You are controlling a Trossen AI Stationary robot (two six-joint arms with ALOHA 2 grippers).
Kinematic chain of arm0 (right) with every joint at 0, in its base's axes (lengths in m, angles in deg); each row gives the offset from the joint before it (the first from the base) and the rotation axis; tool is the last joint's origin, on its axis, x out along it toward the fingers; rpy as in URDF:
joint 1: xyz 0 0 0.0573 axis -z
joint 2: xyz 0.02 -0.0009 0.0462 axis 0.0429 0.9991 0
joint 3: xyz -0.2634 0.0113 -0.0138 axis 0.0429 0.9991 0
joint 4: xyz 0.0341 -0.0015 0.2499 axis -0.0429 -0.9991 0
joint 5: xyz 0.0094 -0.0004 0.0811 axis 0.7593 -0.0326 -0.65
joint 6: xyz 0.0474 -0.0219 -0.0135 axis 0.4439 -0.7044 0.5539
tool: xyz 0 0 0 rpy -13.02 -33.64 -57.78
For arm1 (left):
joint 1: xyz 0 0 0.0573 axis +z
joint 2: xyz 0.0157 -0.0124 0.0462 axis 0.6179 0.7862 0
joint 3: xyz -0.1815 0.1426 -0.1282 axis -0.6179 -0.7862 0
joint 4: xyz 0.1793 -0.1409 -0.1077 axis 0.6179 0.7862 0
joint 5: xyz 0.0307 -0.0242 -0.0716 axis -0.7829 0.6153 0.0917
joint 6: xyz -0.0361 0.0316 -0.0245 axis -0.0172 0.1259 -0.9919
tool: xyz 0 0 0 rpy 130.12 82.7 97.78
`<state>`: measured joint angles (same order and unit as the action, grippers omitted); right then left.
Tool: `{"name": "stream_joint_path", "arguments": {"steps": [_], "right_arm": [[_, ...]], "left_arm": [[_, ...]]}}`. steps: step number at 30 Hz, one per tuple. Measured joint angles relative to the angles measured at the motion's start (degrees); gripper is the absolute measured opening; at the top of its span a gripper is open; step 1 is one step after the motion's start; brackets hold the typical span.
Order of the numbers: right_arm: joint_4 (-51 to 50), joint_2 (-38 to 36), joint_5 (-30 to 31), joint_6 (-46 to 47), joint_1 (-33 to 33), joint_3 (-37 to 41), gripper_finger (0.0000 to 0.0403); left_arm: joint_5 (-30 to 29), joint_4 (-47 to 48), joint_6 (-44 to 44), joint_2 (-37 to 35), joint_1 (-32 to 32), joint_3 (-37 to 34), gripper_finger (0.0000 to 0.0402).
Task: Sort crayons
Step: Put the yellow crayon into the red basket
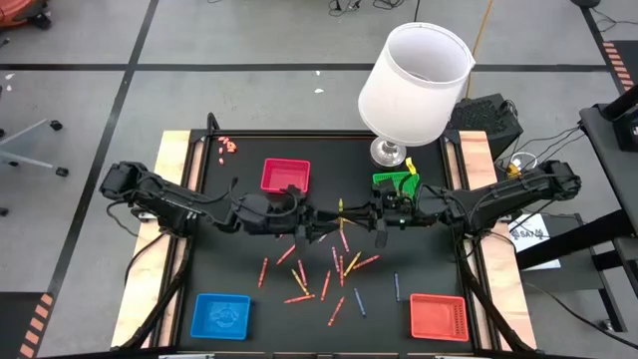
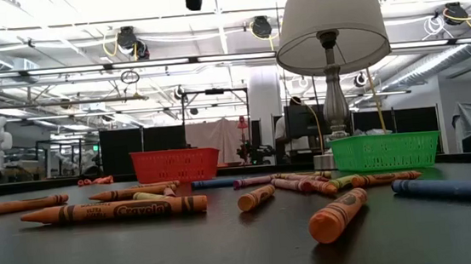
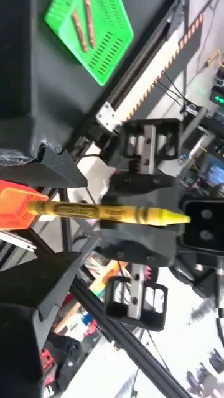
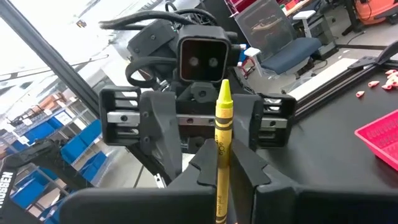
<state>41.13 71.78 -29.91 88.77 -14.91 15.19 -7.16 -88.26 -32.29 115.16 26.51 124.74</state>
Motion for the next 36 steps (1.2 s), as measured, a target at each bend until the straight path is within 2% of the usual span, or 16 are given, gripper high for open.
{"name": "stream_joint_path", "arguments": {"steps": [7,16,19,29,33,36], "right_arm": [[-0.1,0.0,0.1,-0.2,0.0,0.0,0.0002],[-0.3,0.0,0.2,-0.2,0.0,0.0,0.0002],[-0.6,0.0,0.5,-0.1,0.0,0.0,0.0002],[-1.3,0.0,2.1,-0.1,0.0,0.0,0.0002],[-1.3,0.0,2.5,-0.1,0.0,0.0,0.0011],[-1.3,0.0,2.5,-0.3,0.0,0.0,0.0039]], "left_arm": [[3.0,-2.3,-0.3,2.5,1.0,0.0,0.0182],[3.0,-4.1,-0.3,3.7,1.3,0.0,0.0177],[3.4,-5.1,-0.3,3.7,1.5,0.0,0.0155],[4.9,-4.9,-2.9,3.7,2.5,0.0,0.0032],[4.9,-4.9,-3.0,3.7,2.6,0.0,0.0010],[5.0,-4.8,-3.3,3.7,2.6,0.0,0.0012]]}}
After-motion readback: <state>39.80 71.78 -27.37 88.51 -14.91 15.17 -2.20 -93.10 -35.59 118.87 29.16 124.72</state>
